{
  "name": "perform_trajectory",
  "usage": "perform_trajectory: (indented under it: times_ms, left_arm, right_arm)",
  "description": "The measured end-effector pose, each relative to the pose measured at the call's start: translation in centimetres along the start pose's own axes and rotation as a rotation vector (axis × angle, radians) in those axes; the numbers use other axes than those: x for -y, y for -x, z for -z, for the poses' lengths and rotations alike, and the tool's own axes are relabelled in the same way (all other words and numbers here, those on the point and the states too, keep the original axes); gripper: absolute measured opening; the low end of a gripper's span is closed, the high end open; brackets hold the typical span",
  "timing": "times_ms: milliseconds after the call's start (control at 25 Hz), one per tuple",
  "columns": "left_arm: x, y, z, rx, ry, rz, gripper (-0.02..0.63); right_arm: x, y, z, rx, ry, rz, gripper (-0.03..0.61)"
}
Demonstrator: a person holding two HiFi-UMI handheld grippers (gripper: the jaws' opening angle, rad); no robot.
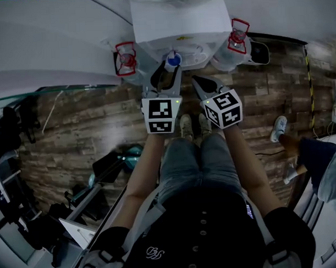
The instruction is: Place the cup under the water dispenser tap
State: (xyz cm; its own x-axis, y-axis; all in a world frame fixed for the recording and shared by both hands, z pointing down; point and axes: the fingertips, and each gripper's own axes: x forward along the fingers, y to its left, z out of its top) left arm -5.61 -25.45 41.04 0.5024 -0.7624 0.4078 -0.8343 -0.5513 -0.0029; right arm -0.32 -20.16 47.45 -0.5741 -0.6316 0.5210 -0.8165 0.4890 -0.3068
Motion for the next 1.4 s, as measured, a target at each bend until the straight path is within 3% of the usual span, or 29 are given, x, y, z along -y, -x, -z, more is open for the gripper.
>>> perform_trajectory:
  times_ms: [80, 160, 280, 480, 680, 920, 1120, 1400]
  left_arm:
    - [0.0, 0.7, -1.1, 0.016, 0.017, 0.002, 0.161]
    - [0.0, 1.5, -1.9, 0.028, 0.041, 0.008, 0.103]
    - [0.2, 2.5, -2.6, 0.041, 0.078, 0.016, 0.069]
    - [1.5, 4.4, -3.6, 0.053, 0.137, 0.092, 0.005]
    - [2.6, 5.7, -4.4, 0.053, 0.14, 0.154, 0.005]
    - [3.2, 6.8, -4.7, 0.082, 0.234, 0.2, 0.005]
    - [3.8, 7.4, -4.5, 0.079, 0.228, 0.218, 0.005]
    - [4.8, 7.9, -5.0, 0.095, 0.215, 0.248, 0.005]
  right_arm:
    - [-0.4, 0.6, -1.1, 0.011, 0.009, 0.003, 0.0]
    - [-0.6, 1.3, -2.5, 0.035, 0.014, 0.009, 0.0]
    - [-0.8, 2.2, -4.3, 0.068, 0.031, 0.019, 0.0]
    - [-1.8, 3.2, -6.0, 0.087, 0.063, 0.013, 0.0]
    - [-3.0, 4.2, -7.8, 0.11, 0.091, 0.003, 0.0]
    - [-3.2, 5.4, -7.8, 0.114, 0.102, 0.01, 0.0]
    - [-3.8, 6.8, -7.6, 0.113, 0.088, -0.004, 0.0]
    - [-5.1, 8.2, -7.9, 0.115, 0.142, -0.018, 0.0]
